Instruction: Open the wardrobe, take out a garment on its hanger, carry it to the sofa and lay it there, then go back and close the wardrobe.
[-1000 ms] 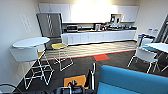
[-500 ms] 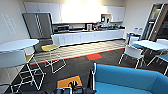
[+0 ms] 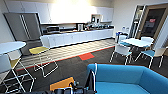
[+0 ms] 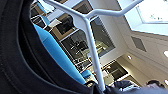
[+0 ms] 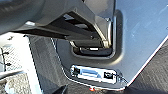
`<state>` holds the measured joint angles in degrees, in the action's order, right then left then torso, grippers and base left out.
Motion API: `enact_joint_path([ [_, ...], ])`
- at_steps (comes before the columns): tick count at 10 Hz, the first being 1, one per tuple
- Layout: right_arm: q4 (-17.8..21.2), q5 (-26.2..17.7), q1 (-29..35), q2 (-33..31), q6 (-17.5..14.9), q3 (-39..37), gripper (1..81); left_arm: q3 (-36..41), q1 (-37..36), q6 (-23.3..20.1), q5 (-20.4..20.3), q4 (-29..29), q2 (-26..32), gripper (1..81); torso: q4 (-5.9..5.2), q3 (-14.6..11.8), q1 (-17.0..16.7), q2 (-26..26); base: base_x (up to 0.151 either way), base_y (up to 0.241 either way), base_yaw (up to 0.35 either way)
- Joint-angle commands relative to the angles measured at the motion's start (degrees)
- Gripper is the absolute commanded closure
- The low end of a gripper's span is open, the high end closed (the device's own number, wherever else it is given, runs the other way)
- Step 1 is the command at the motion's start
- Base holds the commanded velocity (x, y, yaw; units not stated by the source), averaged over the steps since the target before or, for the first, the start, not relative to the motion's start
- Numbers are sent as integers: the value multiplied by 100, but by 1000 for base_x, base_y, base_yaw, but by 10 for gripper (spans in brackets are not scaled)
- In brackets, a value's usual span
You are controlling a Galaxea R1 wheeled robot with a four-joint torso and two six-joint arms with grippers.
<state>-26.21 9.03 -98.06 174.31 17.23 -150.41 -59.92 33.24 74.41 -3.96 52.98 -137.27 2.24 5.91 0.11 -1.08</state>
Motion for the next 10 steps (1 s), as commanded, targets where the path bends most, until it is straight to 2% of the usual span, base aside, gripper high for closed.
enact_joint_path([
  [1, -7, -253, 159, 27, 62, -40, 10, 323, -771, -76, -245, 195, 58, 811, 0, 0, 0, 0, 0, 0, -245],
  [10, -16, -235, 238, 36, 62, -93, 10, 375, -735, -76, -263, 257, 190, 811, 0, -2, -4, -5, 0, 0, -247],
])
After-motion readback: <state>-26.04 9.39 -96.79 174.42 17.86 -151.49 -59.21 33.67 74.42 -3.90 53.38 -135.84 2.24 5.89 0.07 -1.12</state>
